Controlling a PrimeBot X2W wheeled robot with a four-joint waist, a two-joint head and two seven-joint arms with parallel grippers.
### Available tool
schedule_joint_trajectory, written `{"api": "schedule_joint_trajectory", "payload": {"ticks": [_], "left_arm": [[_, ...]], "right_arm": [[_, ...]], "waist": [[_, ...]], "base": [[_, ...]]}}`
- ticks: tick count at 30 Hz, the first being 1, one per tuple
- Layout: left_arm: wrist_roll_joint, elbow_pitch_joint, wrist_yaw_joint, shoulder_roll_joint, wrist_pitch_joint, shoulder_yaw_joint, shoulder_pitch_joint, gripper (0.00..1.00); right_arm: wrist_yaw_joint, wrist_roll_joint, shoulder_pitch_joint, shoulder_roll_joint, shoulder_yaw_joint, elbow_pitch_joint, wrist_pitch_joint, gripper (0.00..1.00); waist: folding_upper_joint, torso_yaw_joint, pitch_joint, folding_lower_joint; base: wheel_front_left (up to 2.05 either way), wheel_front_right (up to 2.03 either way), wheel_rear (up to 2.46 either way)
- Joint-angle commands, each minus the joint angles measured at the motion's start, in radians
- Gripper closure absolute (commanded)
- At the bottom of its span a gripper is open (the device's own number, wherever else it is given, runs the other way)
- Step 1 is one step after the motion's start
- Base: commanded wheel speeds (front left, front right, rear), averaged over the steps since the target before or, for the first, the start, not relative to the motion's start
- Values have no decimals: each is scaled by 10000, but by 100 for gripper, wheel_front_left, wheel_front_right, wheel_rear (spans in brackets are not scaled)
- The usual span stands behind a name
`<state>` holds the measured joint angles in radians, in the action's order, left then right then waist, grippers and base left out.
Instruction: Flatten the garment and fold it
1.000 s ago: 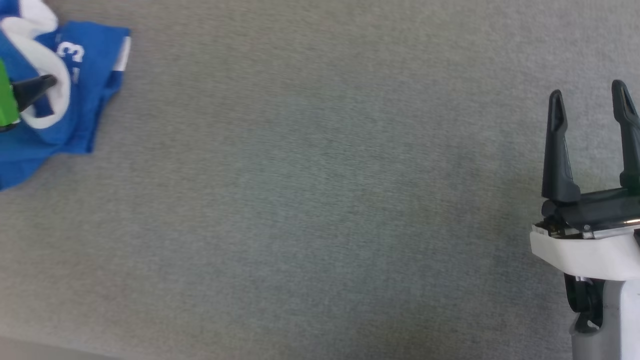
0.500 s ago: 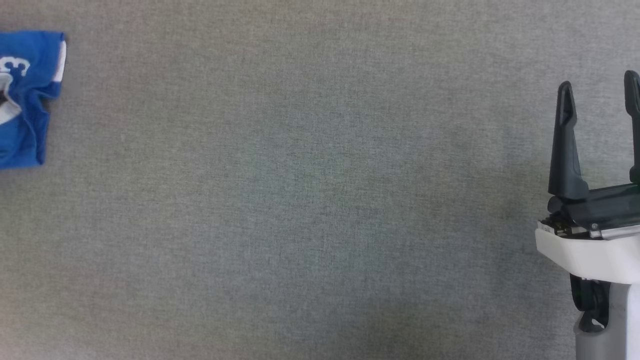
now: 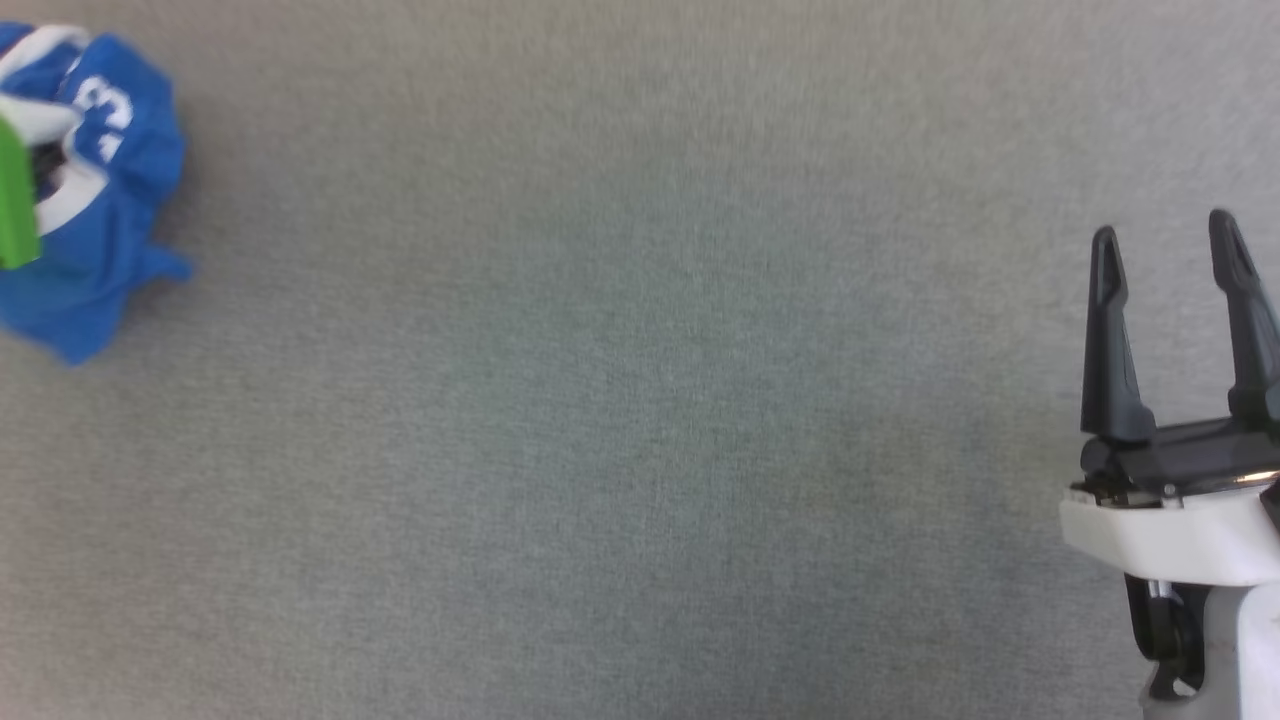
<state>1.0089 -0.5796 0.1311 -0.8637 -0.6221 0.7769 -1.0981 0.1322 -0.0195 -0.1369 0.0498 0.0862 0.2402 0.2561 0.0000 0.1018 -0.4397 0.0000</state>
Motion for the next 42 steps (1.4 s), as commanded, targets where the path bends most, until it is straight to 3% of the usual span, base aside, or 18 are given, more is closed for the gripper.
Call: {"api": "schedule_joint_trajectory", "payload": {"ticks": [1, 11, 18, 23, 32, 42], "left_arm": [[116, 339, -4, -16, 92, 210, -298, 100], [-32, 3501, -4, 103, 100, 2342, -1360, 100], [152, 5051, -4, 699, 442, 4132, -2077, 100], [300, 5381, -4, 1472, 920, 4809, -2058, 100], [-47, 5571, -4, 2784, 743, 5028, -414, 100], [-1143, 5477, -4, 3543, -614, 5032, 2884, 100]], "right_arm": [[-15, 112, 172, 4, 39, -62, 57, 0], [-15, 517, 801, 4, 156, -305, 57, 0], [-15, 721, 938, 4, -19, -461, 57, 0], [-15, 834, 896, 4, -154, -511, 57, 0], [-15, 1197, 718, 4, -261, -565, 57, 0], [-15, 1393, 726, 4, -237, -658, 57, 0]], "waist": [[0, 68, 1043, 0], [0, -307, 2428, 0], [0, -1143, 2926, 0], [0, -1881, 2987, 0], [0, -3166, 2644, 0], [0, -3571, 2296, 0]], "base": [[0, 0, 0], [0, 0, 0], [0, 0, 0], [0, 0, 0], [0, 0, 0], [0, 0, 0]]}}
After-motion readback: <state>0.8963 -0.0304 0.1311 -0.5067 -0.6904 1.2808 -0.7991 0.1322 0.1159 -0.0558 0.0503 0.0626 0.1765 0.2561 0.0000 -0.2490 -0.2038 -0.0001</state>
